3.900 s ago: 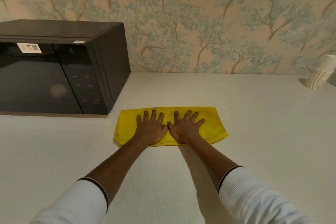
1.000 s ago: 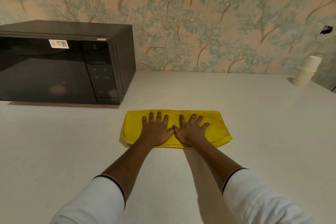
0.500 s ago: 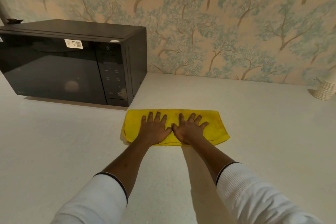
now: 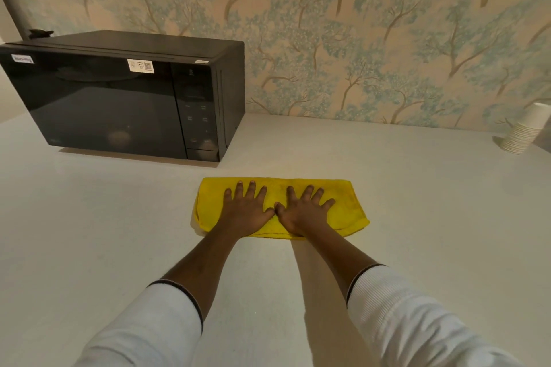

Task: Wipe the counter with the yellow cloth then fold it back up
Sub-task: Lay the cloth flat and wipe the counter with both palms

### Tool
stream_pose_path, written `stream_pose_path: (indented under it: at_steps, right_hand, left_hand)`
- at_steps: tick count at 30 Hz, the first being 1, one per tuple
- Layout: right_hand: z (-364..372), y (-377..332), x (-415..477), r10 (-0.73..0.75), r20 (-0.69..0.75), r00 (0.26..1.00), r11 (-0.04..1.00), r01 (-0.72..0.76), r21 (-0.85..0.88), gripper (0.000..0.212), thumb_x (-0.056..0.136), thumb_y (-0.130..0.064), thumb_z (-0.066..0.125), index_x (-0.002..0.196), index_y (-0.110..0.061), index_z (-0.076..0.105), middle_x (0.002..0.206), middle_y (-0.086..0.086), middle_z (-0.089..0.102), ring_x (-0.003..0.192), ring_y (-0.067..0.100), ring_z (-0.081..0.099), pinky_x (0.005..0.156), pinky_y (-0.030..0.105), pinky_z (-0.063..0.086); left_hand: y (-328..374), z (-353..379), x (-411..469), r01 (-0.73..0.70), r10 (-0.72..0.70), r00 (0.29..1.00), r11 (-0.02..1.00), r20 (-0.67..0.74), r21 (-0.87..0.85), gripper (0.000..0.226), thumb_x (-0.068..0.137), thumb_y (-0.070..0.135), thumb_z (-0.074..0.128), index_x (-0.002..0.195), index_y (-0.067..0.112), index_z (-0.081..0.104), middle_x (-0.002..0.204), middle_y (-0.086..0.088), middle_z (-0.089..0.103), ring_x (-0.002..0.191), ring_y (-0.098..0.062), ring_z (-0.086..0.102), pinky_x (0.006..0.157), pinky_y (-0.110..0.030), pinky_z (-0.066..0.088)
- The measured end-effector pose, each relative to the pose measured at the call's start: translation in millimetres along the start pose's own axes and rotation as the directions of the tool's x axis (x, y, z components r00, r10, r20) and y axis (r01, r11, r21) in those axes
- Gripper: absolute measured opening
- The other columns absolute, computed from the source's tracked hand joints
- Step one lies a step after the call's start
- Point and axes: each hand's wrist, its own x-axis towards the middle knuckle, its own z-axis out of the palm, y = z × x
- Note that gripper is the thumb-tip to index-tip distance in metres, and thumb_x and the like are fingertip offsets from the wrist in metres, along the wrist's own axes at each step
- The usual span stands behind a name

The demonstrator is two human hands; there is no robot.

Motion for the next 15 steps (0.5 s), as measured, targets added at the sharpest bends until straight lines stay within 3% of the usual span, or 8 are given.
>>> stream_pose_path:
  at_steps: [15]
  right_hand:
    - [0,22,-92,0.051,-0.016,0.999,0.999,-0.051,0.007,0.08,0.083,-0.074,0.014,0.151,-0.032,0.01,0.159,0.025,0.005,0.144,0.05,-0.004,0.105,0.073,-0.004]
  left_hand:
    - [33,-4,-78,-0.027,0.027,0.999,1.0,0.022,-0.014,0.082,0.079,0.073,0.01,0.148,0.028,0.008,0.16,-0.01,0.006,0.144,-0.042,0.003,0.11,-0.064,0.004]
